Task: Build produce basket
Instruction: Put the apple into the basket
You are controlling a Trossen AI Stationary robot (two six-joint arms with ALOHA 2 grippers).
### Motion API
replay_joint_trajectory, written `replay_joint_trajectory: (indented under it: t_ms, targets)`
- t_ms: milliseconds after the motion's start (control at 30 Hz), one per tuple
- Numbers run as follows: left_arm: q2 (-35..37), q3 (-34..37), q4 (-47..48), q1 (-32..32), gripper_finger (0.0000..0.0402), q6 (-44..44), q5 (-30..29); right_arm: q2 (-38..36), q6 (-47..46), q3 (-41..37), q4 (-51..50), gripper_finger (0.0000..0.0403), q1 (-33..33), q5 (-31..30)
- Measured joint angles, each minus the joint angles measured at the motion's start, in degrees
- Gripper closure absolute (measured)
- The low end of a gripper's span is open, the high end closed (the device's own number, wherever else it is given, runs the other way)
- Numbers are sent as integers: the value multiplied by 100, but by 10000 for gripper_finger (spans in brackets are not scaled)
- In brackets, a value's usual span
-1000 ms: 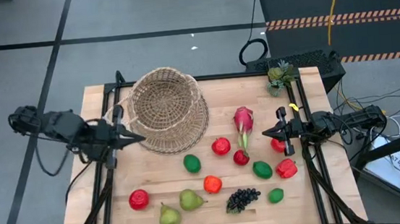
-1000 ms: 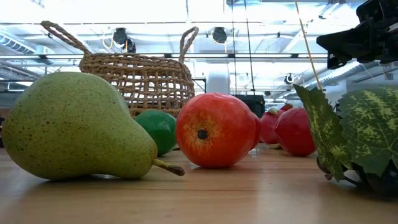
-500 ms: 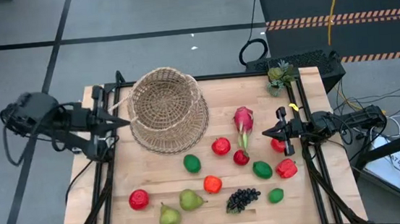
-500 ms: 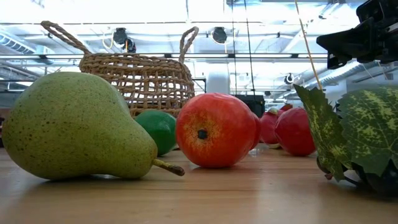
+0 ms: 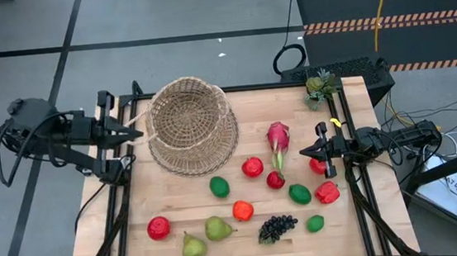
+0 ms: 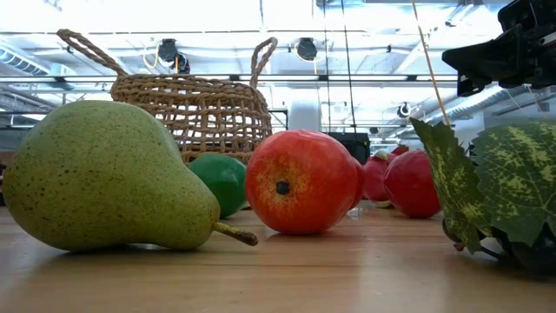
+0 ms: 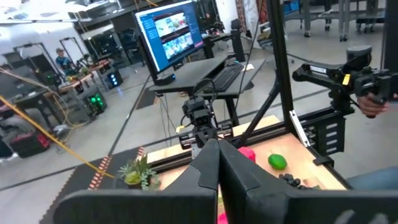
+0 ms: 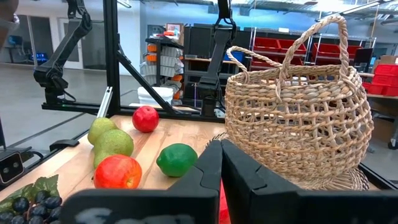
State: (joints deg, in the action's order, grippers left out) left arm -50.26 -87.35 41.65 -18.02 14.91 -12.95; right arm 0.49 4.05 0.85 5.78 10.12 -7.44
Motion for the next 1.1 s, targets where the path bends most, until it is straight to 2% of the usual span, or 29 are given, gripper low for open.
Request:
replay_joint_trajectory:
  t_ms: [267, 500, 733, 900, 1100]
  targets:
    - [-26, 2, 52, 0, 393, -207, 0, 0, -656, 102, 43, 403, -1, -2]
    - [-179, 2, 74, 0, 382, -303, 0, 206, -764, 850, -91, 403, -1, 11]
    - [-369, 7, 217, 0, 395, -187, -2, 1320, -812, 2405, -618, 403, 1, 170]
    - [-454, 7, 191, 0, 398, -168, -4, 2441, -786, 3980, -1821, 403, -1, 152]
    - [-487, 7, 192, 0, 380, -169, -4, 3566, -785, 5646, -2922, 403, -1, -22]
